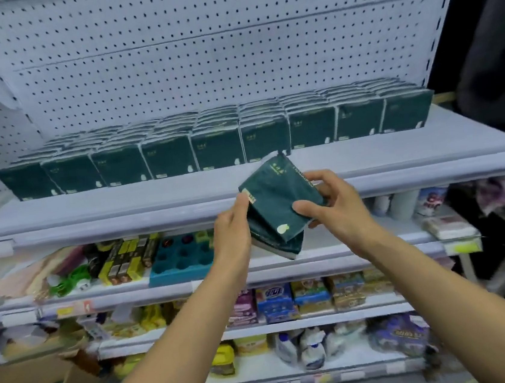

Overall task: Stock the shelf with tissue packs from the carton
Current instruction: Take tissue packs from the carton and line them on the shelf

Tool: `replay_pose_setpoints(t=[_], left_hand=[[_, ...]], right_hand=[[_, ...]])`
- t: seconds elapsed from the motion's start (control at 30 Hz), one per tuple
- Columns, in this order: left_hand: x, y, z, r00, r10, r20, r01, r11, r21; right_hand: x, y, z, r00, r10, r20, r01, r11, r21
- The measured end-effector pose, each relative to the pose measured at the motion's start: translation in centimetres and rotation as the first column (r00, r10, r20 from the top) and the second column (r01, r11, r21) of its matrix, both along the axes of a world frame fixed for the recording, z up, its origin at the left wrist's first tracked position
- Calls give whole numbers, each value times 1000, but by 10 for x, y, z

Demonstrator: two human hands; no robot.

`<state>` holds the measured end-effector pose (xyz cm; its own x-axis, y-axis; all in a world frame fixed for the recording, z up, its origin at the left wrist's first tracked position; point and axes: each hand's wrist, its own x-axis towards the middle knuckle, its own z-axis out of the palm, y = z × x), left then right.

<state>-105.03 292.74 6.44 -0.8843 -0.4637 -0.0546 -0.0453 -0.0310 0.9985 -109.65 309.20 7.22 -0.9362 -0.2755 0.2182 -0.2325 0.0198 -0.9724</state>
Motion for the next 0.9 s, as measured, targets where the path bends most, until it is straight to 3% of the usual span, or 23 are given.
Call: replay_pose_setpoints(t=[0.27, 0.37, 0.47, 0.53, 0.67, 0.9], left_hand=[[-85, -1, 26, 994, -46, -98, 48, 999, 21], [-111, -11, 26, 993, -62, -101, 60, 998, -21], [-127, -19, 22, 992, -106, -69, 108, 994, 14], [-138, -24, 21, 988, -140, -59, 142, 989, 39], [-154, -27, 19, 980, -190, -52, 192, 981, 41], [-165, -22, 21, 976, -214, -27, 215, 976, 35]], right_hand=[[-84, 35, 41, 952, -198, -235, 198, 980, -26], [-123, 48, 44, 904, -242, -352, 315, 935, 164], [-158, 54, 38, 899, -162, -407, 350, 826, 442], [-175, 52, 34, 889, -136, -437, 383, 745, 546], [-200, 41, 27, 819, -148, -554, 504, 646, 573], [-224, 34, 21, 753, -106, -650, 564, 613, 553]])
